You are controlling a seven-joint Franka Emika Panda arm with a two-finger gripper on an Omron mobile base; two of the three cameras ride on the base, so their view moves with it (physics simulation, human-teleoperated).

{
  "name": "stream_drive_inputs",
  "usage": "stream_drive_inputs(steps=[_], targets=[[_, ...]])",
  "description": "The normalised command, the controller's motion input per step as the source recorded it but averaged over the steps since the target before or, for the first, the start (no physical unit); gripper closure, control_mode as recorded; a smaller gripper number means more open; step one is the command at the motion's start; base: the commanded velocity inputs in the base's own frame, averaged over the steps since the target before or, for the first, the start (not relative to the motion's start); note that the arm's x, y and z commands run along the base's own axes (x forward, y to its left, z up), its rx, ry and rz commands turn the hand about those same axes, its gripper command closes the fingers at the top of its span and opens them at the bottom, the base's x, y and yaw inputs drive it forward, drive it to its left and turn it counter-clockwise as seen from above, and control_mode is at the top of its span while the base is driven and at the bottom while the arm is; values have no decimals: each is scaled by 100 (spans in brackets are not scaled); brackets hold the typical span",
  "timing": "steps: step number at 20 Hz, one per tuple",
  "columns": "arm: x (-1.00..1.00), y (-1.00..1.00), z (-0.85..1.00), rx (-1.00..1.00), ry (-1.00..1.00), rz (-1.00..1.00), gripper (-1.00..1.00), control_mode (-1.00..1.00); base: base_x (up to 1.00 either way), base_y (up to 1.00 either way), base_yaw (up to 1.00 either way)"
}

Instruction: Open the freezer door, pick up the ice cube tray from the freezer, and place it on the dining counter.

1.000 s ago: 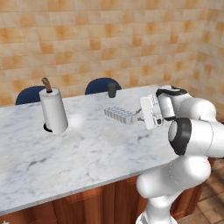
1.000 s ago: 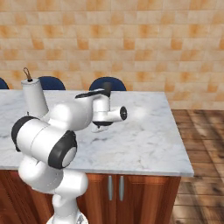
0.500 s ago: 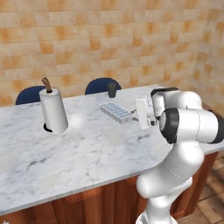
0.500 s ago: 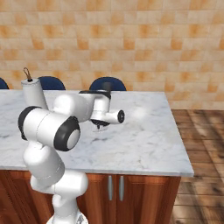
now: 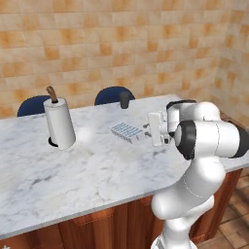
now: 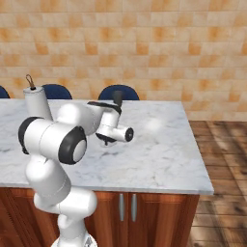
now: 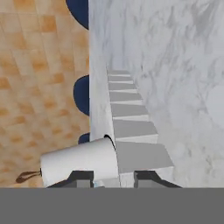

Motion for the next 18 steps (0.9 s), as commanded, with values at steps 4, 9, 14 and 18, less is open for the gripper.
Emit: stream_drive_inputs(steps=[4,9,14,18], targets=[[-2,-2,61,0,-5,-2,-100,-100,0,0,0],[-15,-7,91,0,1,0,-100,-100,0,0,0],[-37,-1,95,-2,17,0,-100,-100,0,0,0],[-62,0,84,-5,27,-3,-100,-100,0,0,0]])
